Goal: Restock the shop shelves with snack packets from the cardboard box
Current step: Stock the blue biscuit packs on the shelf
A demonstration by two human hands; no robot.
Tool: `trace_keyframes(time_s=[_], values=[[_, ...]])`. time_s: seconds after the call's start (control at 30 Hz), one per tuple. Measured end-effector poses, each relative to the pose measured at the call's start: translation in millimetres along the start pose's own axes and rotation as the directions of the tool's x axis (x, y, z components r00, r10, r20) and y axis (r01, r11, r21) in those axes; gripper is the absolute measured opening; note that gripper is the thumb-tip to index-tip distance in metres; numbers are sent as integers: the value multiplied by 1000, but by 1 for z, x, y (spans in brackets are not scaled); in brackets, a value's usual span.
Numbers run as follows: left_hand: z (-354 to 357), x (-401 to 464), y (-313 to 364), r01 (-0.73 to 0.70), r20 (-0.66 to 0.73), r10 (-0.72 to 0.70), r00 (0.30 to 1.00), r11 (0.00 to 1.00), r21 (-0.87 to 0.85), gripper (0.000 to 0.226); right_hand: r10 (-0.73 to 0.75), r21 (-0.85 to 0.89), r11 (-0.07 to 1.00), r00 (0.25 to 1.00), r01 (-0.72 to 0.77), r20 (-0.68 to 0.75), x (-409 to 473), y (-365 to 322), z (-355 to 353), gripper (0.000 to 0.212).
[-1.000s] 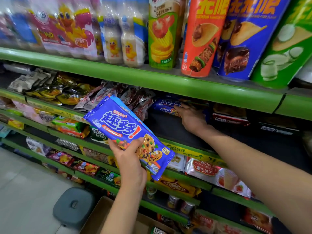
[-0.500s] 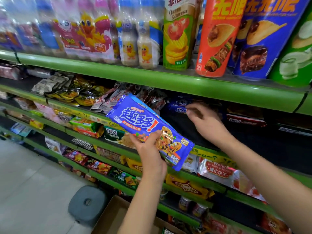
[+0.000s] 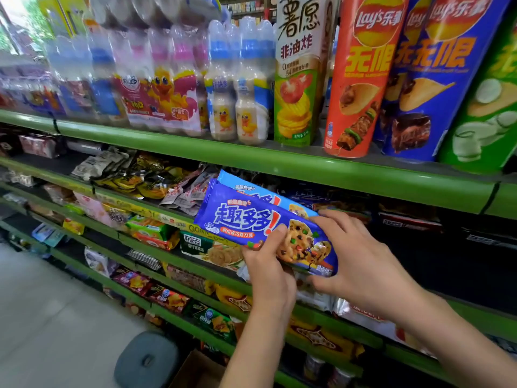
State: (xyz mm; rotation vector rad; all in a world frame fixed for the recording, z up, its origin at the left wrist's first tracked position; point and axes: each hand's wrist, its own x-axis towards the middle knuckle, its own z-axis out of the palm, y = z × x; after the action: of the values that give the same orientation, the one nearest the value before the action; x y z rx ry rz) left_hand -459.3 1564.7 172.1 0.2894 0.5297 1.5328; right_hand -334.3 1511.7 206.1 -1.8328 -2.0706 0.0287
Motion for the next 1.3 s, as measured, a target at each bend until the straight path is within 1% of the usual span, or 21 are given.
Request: trace_keyframes(time_s=[0.03,0.13,0.17,0.23,0.3,0.4,0.5,0.53,0.57,0.6,0.67,0.73,0.8,0.87,1.0,1.07,1.2,1.3], values=[[3,-1,3,9,28,-9,1000,1000,-17,70,-26,-8,1000,999,25,-37,-1,-1,-6,92],[11,-3,15,13,183,3,983,997,-82,49,-55,66,996,987,66,-148,-1,-3,-25,86],[13,-3,20,20,245,6,970,994,-106,48,-46,110,992,984,66,-175,0,-3,-31,86],[19,-5,33,64,367,-18,930,992,-112,48,-22,195,979,977,65,-214,3,-2,-43,84],[24,-7,45,95,490,-57,870,994,-54,49,-13,256,964,970,77,-242,5,0,-55,82],[29,-11,56,106,604,-103,791,994,32,62,-36,301,944,952,132,-304,5,1,-69,81],[39,-15,67,116,681,-133,720,991,72,98,-55,350,917,928,193,-369,6,0,-83,83],[44,-16,70,116,716,-145,683,989,89,103,-59,350,913,919,207,-389,8,-1,-89,84],[49,-17,74,105,737,-149,659,989,107,100,-68,335,916,910,219,-409,9,-1,-96,84],[55,-17,77,89,734,-155,661,988,129,93,-82,310,922,900,231,-428,11,-2,-103,84],[69,-17,82,38,665,-161,729,980,196,84,-106,270,930,886,249,-451,15,-4,-116,83],[81,-17,83,-8,586,-136,799,972,236,80,-128,258,927,878,271,-461,18,-6,-127,81],[93,-16,83,-40,557,-93,825,974,222,63,-151,249,922,866,297,-476,22,-9,-138,80],[102,-16,84,-59,567,-51,822,983,173,54,-170,238,919,859,315,-482,25,-11,-149,78],[119,-18,85,-96,631,1,776,989,117,50,-198,245,904,849,352,-489,28,-12,-170,78],[127,-21,85,-82,628,8,778,993,90,49,-198,257,896,843,363,-500,27,-10,-179,79],[137,-29,81,-86,611,22,791,993,76,63,-202,245,897,835,367,-512,21,-3,-190,79],[141,-36,78,-103,611,33,791,992,80,55,-218,256,890,844,378,-490,16,5,-197,78]])
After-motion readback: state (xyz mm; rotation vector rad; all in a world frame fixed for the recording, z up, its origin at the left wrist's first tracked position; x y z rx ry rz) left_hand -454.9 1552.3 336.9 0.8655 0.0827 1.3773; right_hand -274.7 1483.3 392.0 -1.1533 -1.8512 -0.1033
